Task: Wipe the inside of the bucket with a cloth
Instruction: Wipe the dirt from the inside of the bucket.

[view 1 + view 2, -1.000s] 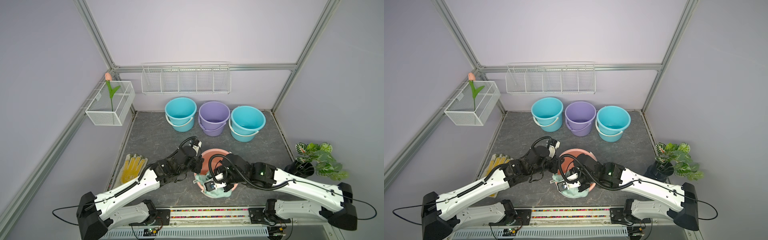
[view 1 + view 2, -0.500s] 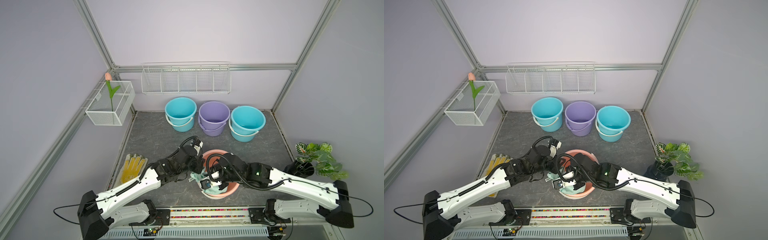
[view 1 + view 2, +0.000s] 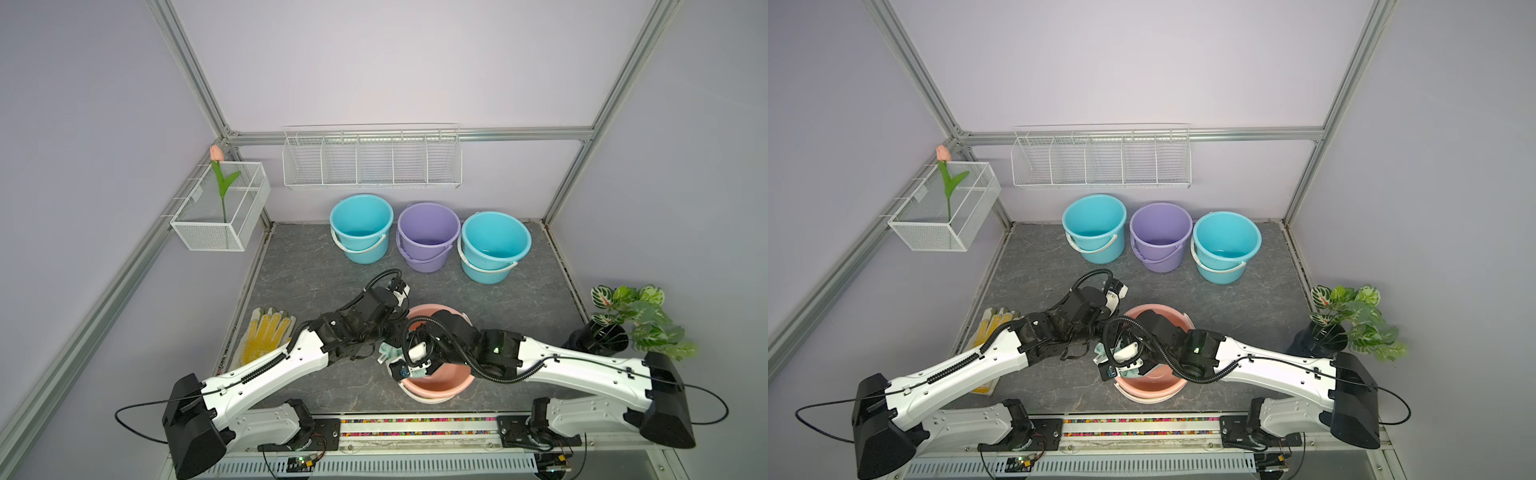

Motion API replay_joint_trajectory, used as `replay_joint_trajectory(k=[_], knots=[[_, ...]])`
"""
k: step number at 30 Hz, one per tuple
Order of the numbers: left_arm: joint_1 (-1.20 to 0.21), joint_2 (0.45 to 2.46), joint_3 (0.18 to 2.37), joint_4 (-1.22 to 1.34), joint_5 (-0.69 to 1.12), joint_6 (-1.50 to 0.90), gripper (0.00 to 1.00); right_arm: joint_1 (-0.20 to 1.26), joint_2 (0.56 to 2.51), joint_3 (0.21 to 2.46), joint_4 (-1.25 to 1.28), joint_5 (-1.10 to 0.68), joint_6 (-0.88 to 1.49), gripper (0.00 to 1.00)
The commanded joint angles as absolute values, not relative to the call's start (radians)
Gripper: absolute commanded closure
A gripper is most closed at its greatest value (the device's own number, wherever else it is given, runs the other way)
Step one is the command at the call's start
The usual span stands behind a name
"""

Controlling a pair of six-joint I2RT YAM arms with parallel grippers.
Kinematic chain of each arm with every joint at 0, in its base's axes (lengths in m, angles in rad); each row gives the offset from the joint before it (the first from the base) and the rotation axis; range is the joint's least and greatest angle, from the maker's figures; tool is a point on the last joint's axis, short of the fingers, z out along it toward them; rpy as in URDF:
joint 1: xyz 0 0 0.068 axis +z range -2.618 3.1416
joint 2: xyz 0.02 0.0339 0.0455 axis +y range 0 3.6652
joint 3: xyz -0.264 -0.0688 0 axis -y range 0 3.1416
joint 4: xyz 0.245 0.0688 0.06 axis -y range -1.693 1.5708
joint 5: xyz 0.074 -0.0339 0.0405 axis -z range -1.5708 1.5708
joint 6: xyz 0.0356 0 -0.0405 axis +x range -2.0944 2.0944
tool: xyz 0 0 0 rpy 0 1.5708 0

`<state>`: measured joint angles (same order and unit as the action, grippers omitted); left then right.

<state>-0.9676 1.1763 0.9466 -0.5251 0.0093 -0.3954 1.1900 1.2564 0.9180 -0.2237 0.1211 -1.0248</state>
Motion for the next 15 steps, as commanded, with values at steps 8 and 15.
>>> replay_joint_trajectory(k=[8,15], knots=[[-0.987,1.122,0.933,-0.512,0.096,-0.404,1.00,1.122,1.196,0.847,-0.021,0.397,-1.280,0.93],[-0.985,1.060,0.903,-0.546,0.061,-0.418,1.00,1.085,1.094,0.853,-0.230,0.541,-1.283,0.93]])
